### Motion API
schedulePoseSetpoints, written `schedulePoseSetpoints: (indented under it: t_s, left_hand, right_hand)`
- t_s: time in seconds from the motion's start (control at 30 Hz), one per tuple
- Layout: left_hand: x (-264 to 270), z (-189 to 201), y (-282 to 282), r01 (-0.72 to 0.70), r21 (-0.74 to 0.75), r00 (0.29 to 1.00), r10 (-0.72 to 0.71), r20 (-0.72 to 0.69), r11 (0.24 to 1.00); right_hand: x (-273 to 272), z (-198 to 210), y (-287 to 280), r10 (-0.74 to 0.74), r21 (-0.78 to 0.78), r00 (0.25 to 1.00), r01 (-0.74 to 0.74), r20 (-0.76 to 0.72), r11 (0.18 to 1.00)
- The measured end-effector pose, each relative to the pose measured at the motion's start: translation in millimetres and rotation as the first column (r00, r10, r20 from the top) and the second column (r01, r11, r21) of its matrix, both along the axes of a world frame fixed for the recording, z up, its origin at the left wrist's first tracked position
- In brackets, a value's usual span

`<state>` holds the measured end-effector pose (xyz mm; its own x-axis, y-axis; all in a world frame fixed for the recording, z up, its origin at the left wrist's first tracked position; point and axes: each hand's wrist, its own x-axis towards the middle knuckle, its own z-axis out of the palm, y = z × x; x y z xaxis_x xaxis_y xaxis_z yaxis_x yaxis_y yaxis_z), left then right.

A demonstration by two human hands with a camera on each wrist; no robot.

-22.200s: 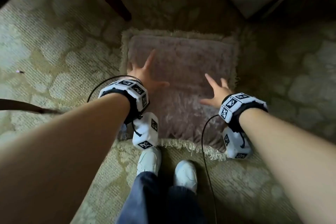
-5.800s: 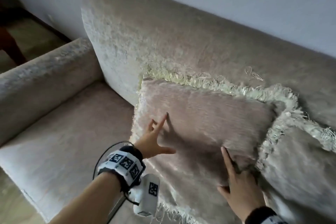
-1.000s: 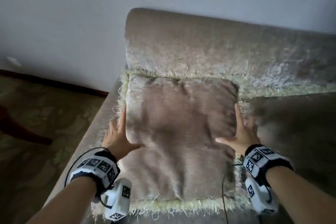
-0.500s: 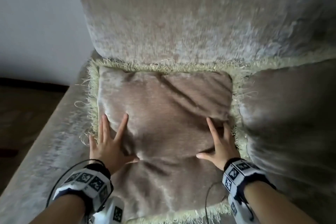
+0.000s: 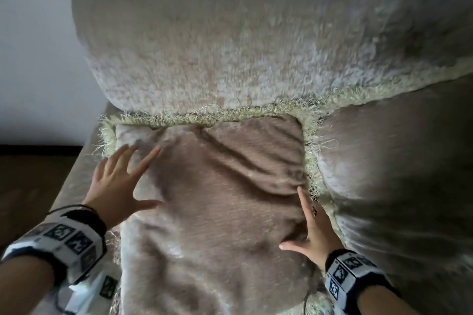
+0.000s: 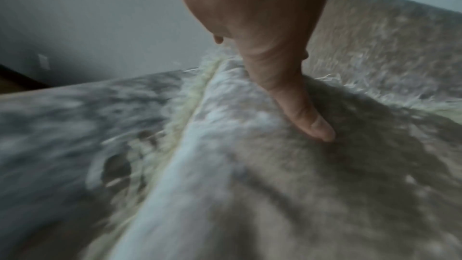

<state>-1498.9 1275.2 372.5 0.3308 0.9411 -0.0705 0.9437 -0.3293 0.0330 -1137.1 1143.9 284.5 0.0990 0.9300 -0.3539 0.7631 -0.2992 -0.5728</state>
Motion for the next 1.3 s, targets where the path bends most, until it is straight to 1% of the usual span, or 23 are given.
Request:
schedulePoseSetpoints:
  t_s: [0.07,0.1,0.17,0.23,0.27,0.37,0.47,0.63,0.73,0.8,0.9,1.0,1.07,1.13,1.23,1.3]
  left_hand:
    - [31.4,2.4,22.8,0.067,-0.004,0.998,-0.066,0.021,0.998]
    - [47.3,3.5,32.2,0.093,-0.03,0.996,-0.093,0.015,0.995]
    - [72.0,3.8,48.4,0.114,-0.109,0.991,-0.12,-0.055,0.988]
    - [83.7,1.8,61.4,0.076,-0.191,0.983,-0.106,-0.15,0.979]
    - [84.9,-1.0,65.9,0.058,-0.22,0.98,-0.098,-0.174,0.974]
    - [80.4,-13.2,75.0,0.077,-0.235,0.97,-0.127,-0.206,0.969]
    - [74.7,-20.7,75.0,0.136,-0.219,0.975,-0.17,-0.144,0.966]
    - [73.5,-18.3,69.1,0.218,-0.174,0.969,-0.235,-0.079,0.96]
    - [71.6,-15.7,62.6,0.234,-0.149,0.97,-0.241,-0.033,0.961]
    - [68.4,-9.8,58.4,0.233,-0.122,0.972,-0.228,0.049,0.965]
    - [59.9,4.3,44.6,0.223,-0.069,0.962,-0.208,0.177,0.972]
    - [44.0,22.7,22.8,0.145,-0.012,0.947,-0.135,0.292,0.989]
    - [30.9,35.1,10.5,0.05,0.039,0.924,-0.061,0.378,0.998]
    - [18.7,47.6,2.3,-0.07,0.101,0.894,0.017,0.448,0.992]
    - [3.6,65.7,-3.3,-0.288,0.175,0.821,0.148,0.552,0.941]
    - [-8.5,69.5,-5.6,-0.4,0.155,0.76,0.232,0.608,0.903]
  right_hand:
    - [2.5,-1.4,12.5,-0.018,0.013,1.0,0.018,-0.021,1.0]
    - [3.5,-2.1,18.3,-0.022,0.011,0.999,0.022,-0.029,1.0]
    - [4.5,-4.1,27.3,-0.026,-0.017,0.999,0.025,-0.039,1.0]
    - [6.0,-11.1,31.8,-0.028,-0.043,0.998,0.026,-0.051,0.999]
    - [6.7,-16.0,32.3,-0.034,-0.047,0.997,0.031,-0.065,0.998]
    - [5.0,-26.6,34.1,-0.068,-0.051,0.991,0.063,-0.113,0.997]
    - [-1.4,-27.4,34.6,-0.129,-0.066,0.979,0.12,-0.155,0.991]
    - [-10.0,-27.3,34.5,-0.1,0.068,0.979,0.114,-0.176,0.991]
    - [-14.5,-28.8,31.2,-0.124,0.107,0.95,0.161,-0.286,0.981]
    - [-17.4,-26.6,26.9,-0.141,0.131,0.913,0.204,-0.383,0.97]
    - [-20.3,-11.9,20.1,-0.164,0.14,0.889,0.245,-0.427,0.959]
    - [-22.1,16.0,22.3,-0.133,0.2,0.906,0.229,-0.402,0.953]
    - [-24.5,41.1,31.6,-0.055,0.287,0.926,0.172,-0.375,0.942]
    - [-27.8,73.0,47.6,0.017,0.366,0.95,0.103,-0.312,0.925]
    - [-34.3,131.9,78.6,0.12,0.435,0.979,-0.038,-0.162,0.9]
    - [-40.2,166.4,101.9,0.179,0.448,0.983,-0.142,-0.04,0.883]
